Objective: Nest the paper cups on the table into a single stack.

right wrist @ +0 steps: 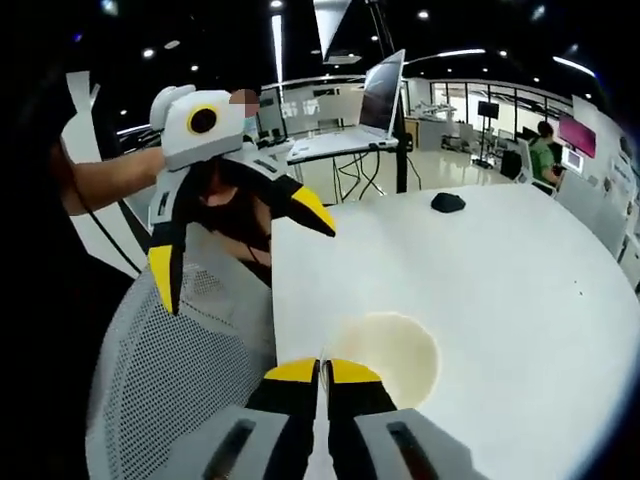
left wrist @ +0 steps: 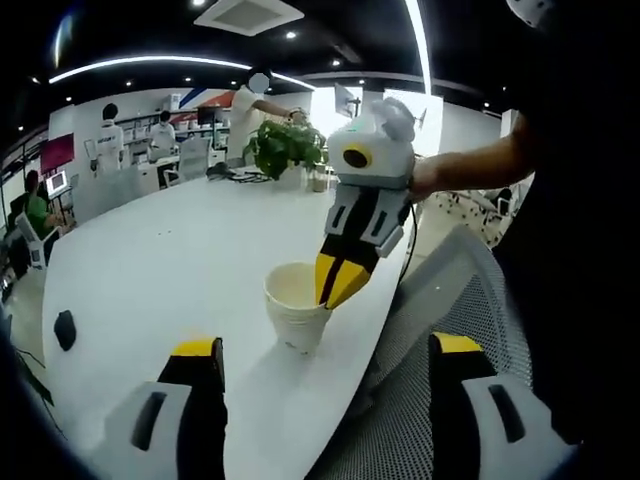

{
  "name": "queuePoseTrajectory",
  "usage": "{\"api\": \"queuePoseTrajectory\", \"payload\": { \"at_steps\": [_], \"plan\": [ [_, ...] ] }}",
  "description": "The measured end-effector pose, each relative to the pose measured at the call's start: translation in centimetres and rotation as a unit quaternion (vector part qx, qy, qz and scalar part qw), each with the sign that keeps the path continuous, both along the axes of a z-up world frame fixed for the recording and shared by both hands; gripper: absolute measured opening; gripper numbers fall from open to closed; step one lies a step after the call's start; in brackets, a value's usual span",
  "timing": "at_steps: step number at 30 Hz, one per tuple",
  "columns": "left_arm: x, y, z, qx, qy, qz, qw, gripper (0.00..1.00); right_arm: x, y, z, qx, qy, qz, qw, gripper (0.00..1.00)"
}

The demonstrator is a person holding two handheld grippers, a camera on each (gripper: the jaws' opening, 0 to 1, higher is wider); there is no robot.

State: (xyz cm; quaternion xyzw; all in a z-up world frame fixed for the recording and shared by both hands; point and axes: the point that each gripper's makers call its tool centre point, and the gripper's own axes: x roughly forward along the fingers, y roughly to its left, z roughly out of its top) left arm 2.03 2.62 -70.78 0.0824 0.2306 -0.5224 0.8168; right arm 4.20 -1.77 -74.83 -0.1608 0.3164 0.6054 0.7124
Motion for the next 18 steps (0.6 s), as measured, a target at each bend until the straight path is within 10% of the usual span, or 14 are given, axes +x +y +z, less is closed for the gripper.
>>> {"api": "queuePoseTrajectory", "payload": {
  "at_steps": [18],
  "plan": [
    [0.07,-0.15,-0.87,0.013,0.003,-0.004,0.9999,0.82,0.00,0.07,0.08,-0.001,-0.017,-0.002,0.9998,0.05]
  ]
}}
